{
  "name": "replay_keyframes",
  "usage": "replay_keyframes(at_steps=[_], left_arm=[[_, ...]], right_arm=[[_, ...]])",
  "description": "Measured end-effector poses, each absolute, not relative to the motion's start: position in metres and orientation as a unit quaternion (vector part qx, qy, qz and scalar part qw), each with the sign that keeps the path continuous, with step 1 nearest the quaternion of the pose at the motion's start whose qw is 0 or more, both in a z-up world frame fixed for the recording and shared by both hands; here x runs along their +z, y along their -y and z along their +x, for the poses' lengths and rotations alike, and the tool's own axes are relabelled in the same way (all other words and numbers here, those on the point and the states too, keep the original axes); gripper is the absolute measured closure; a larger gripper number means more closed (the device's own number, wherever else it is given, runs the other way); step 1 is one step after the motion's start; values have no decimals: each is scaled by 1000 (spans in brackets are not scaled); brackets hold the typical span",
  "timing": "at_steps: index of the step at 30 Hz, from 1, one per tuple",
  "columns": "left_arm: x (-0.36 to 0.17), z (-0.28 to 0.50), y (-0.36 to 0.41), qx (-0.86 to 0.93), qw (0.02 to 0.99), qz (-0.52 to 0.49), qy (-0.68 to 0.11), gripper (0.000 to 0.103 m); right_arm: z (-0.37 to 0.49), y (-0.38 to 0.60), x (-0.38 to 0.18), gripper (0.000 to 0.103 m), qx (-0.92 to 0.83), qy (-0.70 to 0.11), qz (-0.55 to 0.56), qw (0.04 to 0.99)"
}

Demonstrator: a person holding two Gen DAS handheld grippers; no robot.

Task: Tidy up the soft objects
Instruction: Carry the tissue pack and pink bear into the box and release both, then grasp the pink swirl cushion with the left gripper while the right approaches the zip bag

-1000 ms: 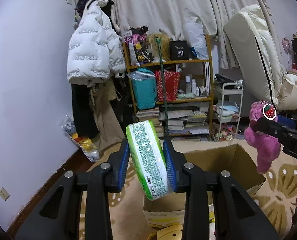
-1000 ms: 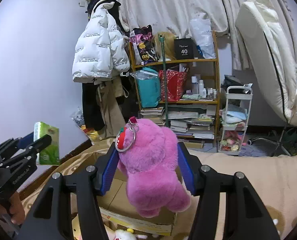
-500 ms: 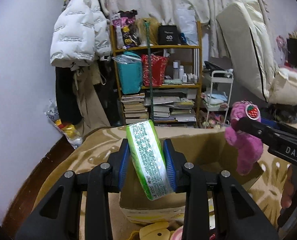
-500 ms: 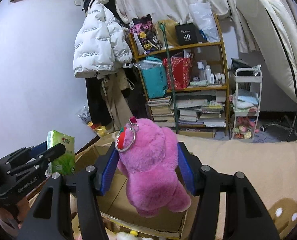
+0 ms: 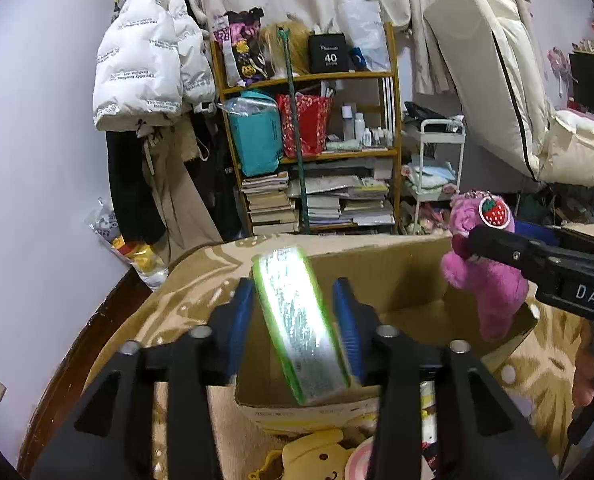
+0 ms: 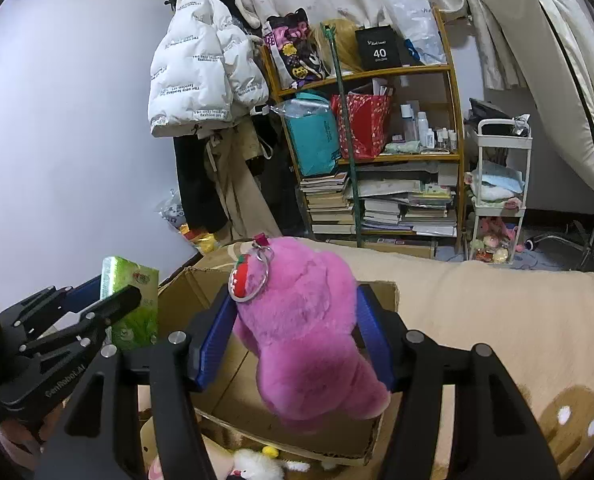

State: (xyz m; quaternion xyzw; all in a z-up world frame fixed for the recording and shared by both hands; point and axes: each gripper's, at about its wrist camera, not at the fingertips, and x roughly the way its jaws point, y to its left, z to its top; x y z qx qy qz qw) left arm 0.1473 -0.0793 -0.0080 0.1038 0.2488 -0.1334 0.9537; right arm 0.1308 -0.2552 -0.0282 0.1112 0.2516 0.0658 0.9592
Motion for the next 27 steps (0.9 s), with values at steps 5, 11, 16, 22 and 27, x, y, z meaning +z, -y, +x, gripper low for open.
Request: replay_keyframes(at_steps=[5,11,16,22,27], left_arm=[[-3,141,81,-130,957,117,-231,40],[-1,138,77,-126,958,113,-233,24],[4,132,69,-119,960,100,-235,7],[5,119,56,-104,960,90,-242,5],[4,103,47,-96,958,89,-255,5]], right_arm=[[126,251,-28,26,69,-251,108,959],[120,254,-23,11,60,-244,111,961],[110,261,-19,0,45,-239,121,962],[93,265,-15,0,28,-242,112,963],[75,268,-13,0,22,-246,106,963]])
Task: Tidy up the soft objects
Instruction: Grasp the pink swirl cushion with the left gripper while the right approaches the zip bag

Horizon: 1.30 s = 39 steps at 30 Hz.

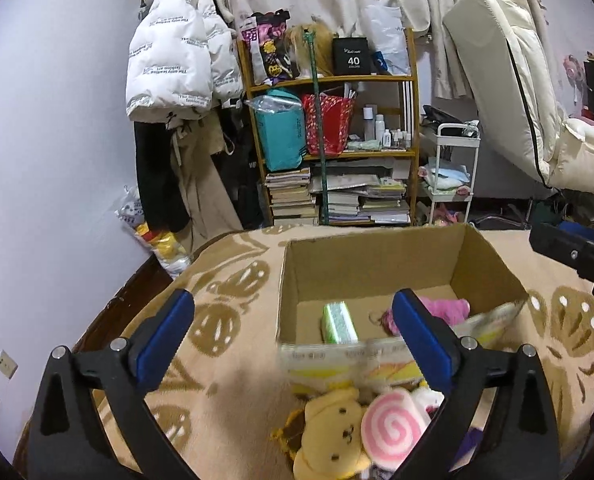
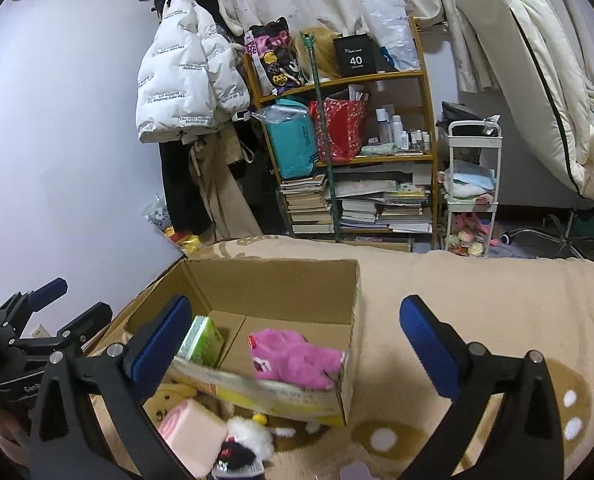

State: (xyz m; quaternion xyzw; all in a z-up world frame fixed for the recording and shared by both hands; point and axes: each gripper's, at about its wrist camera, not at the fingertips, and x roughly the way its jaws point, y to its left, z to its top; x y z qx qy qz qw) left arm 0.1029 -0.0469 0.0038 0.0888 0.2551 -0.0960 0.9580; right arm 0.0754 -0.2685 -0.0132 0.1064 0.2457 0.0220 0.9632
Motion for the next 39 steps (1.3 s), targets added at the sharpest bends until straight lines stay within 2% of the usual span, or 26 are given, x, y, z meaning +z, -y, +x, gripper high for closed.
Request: replay_keyframes(at_steps=[7,20,39], left_arm=[[4,76,40,-103,950,79,-284,4],[0,31,41,-113,944,104,-293,4],[-33,50,58,-128,932,99,-324,4]], right_arm=[[49,262,-9,0,12,-263,77,962],[14,253,-10,0,0,-295,43,955],[31,269,-45,0,-11,-361,80,929]])
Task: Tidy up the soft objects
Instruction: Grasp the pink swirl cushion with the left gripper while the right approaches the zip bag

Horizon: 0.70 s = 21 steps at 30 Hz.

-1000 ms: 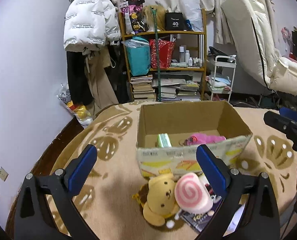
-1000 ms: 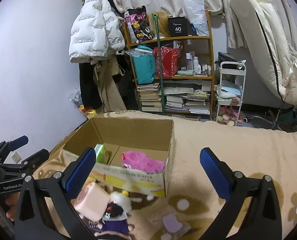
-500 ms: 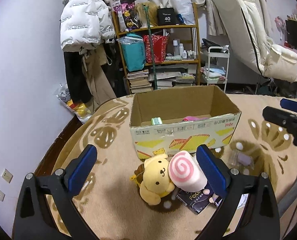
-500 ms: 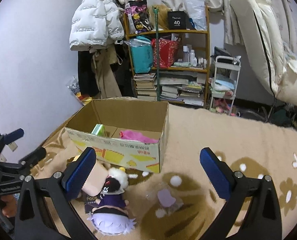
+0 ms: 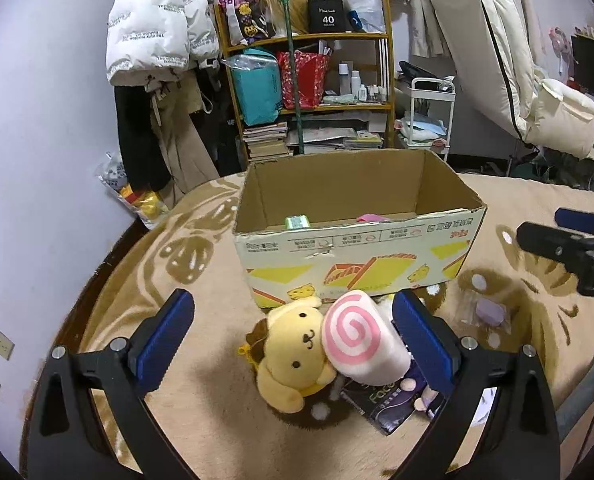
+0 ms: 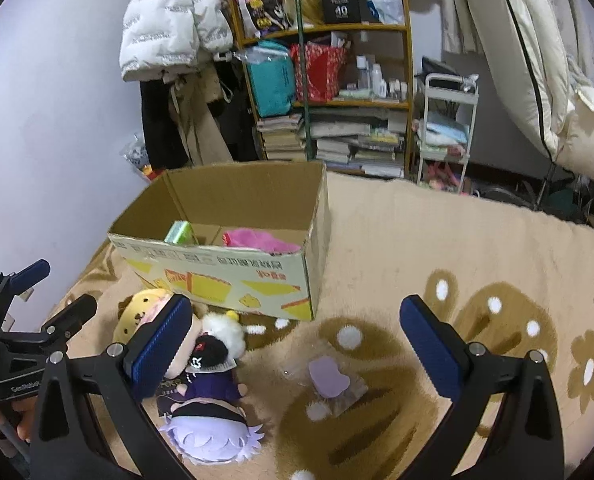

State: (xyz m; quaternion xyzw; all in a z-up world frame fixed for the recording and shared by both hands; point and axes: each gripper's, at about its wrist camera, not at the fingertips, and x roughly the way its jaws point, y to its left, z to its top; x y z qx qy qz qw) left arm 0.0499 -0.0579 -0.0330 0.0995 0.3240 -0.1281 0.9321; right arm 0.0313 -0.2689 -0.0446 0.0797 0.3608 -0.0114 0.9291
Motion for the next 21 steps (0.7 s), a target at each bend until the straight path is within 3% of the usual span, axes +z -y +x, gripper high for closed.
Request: replay_keyframes(at_steps=[21], left_arm=[[-77,69,96,-162,907,140,-363,4]], right_arm=[[72,278,-108,0,-20,-489,96,867]])
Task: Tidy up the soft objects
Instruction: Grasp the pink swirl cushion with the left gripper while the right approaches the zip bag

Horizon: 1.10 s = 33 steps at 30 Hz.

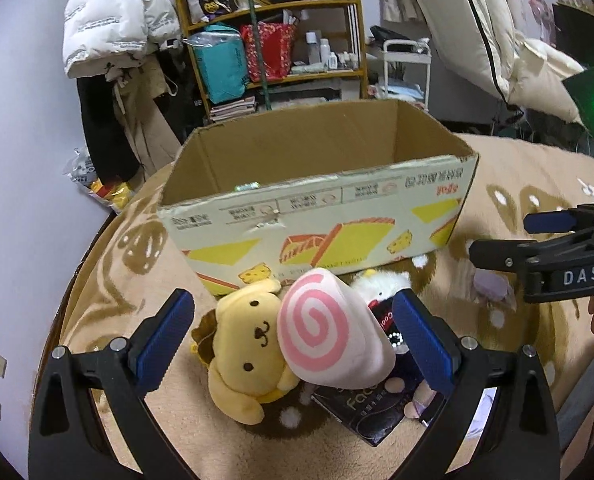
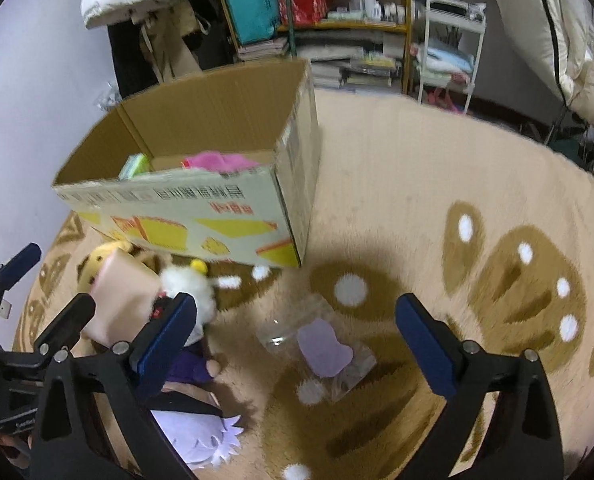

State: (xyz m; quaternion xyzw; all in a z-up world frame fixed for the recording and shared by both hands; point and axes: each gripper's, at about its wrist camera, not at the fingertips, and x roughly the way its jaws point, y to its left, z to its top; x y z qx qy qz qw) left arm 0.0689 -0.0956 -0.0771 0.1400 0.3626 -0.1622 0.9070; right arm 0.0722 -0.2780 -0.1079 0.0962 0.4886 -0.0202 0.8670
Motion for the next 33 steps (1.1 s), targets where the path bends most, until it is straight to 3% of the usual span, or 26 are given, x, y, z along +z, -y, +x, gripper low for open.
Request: replay_keyframes(at_steps=[12,22,30,33], left_arm=[[-99,73,110,-170,888,169,-392,4],[-109,75,116,-170,878,186,-407,5],[-111,80,109,-176,874,165,-421,13],[-112,80,109,-184,870,162,-428,22]], right_arm=[[81,285,-154,0,-20,-572,124,811],[86,281,-170,19,-29,-596,82,798],[88,283,-172,22,-34,-598,61,798],[89,280,-173,22,-35,-598,61,799]])
